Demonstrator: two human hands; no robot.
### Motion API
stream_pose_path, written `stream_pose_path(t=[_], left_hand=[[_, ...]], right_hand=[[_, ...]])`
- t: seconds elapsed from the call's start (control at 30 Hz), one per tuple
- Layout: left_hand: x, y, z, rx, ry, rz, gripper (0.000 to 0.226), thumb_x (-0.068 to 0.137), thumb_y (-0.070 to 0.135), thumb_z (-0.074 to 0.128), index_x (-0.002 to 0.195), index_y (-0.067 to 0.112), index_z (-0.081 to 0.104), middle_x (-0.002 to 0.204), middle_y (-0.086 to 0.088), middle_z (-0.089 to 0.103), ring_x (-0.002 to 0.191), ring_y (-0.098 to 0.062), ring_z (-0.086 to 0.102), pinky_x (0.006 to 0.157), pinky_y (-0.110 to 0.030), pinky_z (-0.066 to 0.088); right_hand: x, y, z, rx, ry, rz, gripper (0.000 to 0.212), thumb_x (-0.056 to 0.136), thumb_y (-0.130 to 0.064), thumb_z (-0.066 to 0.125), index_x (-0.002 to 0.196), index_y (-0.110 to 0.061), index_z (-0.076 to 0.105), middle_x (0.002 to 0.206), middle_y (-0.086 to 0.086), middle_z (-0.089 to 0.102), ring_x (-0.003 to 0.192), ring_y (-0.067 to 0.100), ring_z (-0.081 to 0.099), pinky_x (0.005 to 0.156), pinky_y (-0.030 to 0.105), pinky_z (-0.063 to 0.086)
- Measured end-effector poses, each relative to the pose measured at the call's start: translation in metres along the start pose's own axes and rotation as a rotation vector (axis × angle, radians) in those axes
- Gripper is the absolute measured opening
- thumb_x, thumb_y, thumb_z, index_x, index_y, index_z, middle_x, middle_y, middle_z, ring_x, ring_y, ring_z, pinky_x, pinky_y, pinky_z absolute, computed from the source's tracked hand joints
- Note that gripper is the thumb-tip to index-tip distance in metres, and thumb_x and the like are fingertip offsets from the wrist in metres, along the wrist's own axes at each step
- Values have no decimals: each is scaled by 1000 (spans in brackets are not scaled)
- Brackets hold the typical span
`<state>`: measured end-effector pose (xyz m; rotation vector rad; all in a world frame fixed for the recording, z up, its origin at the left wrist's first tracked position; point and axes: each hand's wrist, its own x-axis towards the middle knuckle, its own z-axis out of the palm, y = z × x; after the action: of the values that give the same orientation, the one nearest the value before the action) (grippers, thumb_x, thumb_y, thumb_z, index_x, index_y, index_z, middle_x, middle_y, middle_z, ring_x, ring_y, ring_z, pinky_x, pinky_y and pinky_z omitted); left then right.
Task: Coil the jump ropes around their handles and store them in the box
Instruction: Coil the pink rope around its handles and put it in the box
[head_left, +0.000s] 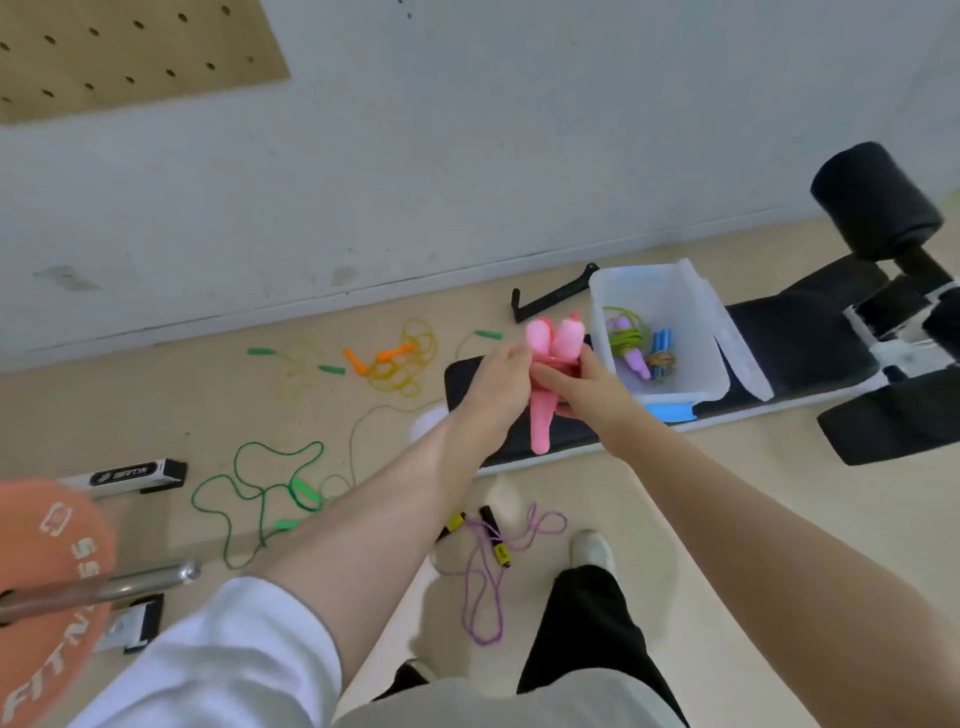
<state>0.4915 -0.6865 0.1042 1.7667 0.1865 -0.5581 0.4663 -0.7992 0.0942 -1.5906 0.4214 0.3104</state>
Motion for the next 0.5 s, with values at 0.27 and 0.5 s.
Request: stream_pose_path(t=[0.27, 0.5], left_hand=[[109, 44, 121, 16, -97, -112, 31, 99, 18, 36, 126, 13, 51, 120, 3, 54, 103, -10, 53, 90, -18, 41], [213, 15, 176, 60, -50, -181, 38, 100, 18, 38, 138, 12, 42, 137, -1, 47, 123, -12, 43, 100, -17, 30]], right_hand=[[108, 11, -152, -189, 92, 142, 62, 60, -48, 74, 111, -16, 57, 101, 1, 65, 95, 18, 63, 84, 37, 52], [233, 61, -205, -195, 156, 318, 31, 71, -47, 69, 84, -19, 67, 78, -3, 68, 77, 15, 65, 63, 27, 49]])
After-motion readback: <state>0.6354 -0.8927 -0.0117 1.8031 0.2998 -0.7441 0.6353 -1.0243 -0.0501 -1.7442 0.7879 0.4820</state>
